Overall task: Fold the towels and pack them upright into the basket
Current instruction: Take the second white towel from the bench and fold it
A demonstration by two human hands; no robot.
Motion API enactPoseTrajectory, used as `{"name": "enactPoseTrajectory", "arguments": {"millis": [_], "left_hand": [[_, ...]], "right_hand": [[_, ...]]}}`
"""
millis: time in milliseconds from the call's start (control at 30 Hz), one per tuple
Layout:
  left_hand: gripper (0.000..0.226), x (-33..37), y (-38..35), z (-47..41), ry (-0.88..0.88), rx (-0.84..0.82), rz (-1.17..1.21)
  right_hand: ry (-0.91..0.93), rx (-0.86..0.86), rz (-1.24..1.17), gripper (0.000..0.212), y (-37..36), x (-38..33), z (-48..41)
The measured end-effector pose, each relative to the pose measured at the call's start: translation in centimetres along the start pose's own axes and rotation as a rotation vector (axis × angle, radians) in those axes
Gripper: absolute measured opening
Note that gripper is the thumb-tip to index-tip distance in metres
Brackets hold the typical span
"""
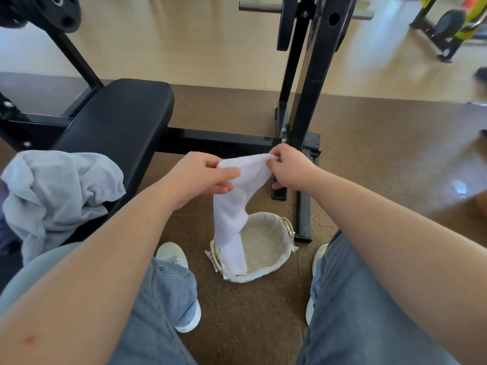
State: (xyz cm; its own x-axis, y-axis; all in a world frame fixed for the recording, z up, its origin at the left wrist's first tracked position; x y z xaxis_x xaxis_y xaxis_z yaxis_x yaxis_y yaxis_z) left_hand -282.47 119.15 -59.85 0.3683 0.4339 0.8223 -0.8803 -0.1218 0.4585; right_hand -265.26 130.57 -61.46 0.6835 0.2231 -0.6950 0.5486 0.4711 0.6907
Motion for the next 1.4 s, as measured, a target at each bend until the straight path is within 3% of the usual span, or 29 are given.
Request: {"name": "enactPoseTrajectory", "arguments": {"millis": [67, 200, 300, 400, 533, 633, 733, 800, 867, 1067, 1233, 1333, 1400], "left_hand": [[0.021, 0.2, 0.1, 0.1, -0.035, 0.0, -0.068], [0.017, -0.1, 0.6, 0.0, -0.041, 0.054, -0.12], [0.016, -0.3, 1.0, -0.3, -0.056, 0.156, -0.193], [0.025, -0.4, 2.0, -0.7, -0.083, 0.276, -0.229], [0.036, -0.6, 2.6, -0.9, -0.113, 0.307, -0.091], [0.032, -0.5, 2.8, -0.9, -0.091, 0.332, 0.041], [0.041, -1.1, 1.7, -1.1, -0.002, 0.205, 0.115], [0.059, -1.7, 1.0, -1.0, 0.066, 0.14, 0.083], [0.063, -2.1, 0.9, -1.0, 0.089, 0.172, 0.128], [0.021, -2.1, 1.3, -1.2, 0.058, 0.336, 0.232], [0.028, -2.4, -0.4, -1.1, 0.071, 0.119, 0.295], [0.033, -3.1, -0.4, -0.9, 0.1, 0.172, 0.2], [0.035, -3.2, -0.3, -1.1, 0.08, 0.201, 0.196]], "right_hand": [[-0.018, 0.06, -0.119, 0.009, 0.6, 0.0, -0.3], [-0.144, -0.04, -0.289, 0.026, -0.6, 0.6, 0.3], [-0.137, 0.026, -0.441, 0.032, -0.2, 0.3, 0.4], [-0.139, -0.012, -0.414, 0.031, -0.2, 0.1, 0.3], [-0.129, -0.13, -0.443, 0.031, -0.6, 0.1, 0.4], [-0.136, -0.148, -0.545, 0.033, -0.5, 0.0, 0.5], [-0.145, -0.156, -0.625, 0.035, -0.7, 0.0, 0.6], [-0.145, -0.138, -0.587, 0.035, -0.5, 0.2, 0.7], [-0.147, -0.114, -0.537, 0.036, -0.2, 0.4, 0.7], [-0.18, 0.03, -0.517, 0.043, 0.9, 0.7, 1.0], [-0.094, 0.048, -0.493, 0.012, 1.2, 0.0, 1.0], [-0.085, 0.008, -0.474, 0.018, 1.1, 0.1, 0.9], [-0.059, -0.054, -0.403, 0.037, 0.8, 0.1, 1.0]]}}
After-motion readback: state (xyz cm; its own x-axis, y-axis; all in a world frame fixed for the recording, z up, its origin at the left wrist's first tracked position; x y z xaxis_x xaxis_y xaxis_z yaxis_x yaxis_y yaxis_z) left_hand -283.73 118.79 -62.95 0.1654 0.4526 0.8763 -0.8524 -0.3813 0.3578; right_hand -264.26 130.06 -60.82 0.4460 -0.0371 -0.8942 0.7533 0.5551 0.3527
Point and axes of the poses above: each hand's wrist, its own z-axis away from the middle knuckle, its own y-axis out of the back of the hand, x = y × z, the point moved 7 cm from there along -z, towards the middle knuckle, and after that the axes turned 3 degrees about y, right-handed, at the moved point
